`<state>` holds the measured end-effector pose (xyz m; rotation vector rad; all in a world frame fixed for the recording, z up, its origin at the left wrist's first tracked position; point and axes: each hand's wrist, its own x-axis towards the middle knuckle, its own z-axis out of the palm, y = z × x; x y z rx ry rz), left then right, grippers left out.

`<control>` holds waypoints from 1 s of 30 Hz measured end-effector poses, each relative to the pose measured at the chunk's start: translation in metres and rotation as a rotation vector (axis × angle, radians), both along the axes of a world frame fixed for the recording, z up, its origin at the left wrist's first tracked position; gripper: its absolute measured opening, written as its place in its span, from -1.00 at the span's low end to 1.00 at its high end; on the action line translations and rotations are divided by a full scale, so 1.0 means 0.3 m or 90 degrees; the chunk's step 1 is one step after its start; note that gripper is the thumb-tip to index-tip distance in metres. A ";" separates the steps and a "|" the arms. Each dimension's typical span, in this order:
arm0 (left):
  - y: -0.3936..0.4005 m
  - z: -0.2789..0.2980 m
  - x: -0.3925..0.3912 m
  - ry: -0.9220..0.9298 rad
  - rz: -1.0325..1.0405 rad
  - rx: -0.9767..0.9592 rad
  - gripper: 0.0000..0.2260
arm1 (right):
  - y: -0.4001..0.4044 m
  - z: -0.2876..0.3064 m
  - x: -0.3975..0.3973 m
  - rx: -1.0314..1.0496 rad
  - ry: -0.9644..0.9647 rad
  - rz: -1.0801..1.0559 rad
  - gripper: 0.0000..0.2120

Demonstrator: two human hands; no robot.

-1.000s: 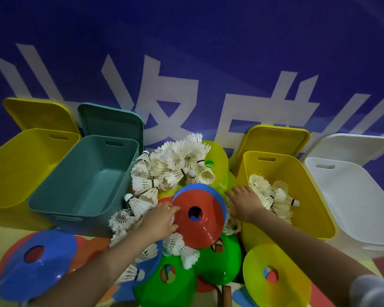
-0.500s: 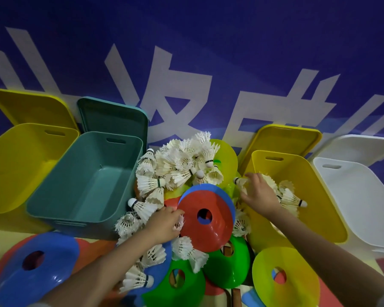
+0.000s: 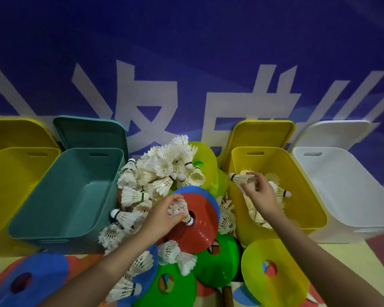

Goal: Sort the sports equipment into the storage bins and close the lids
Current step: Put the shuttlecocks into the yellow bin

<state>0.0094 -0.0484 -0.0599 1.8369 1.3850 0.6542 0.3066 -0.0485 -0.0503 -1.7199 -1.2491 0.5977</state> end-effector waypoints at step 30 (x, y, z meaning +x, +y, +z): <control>-0.043 0.005 0.695 -0.223 0.175 -0.091 -0.58 | 0.033 -0.188 0.488 -0.326 -0.238 0.321 -0.45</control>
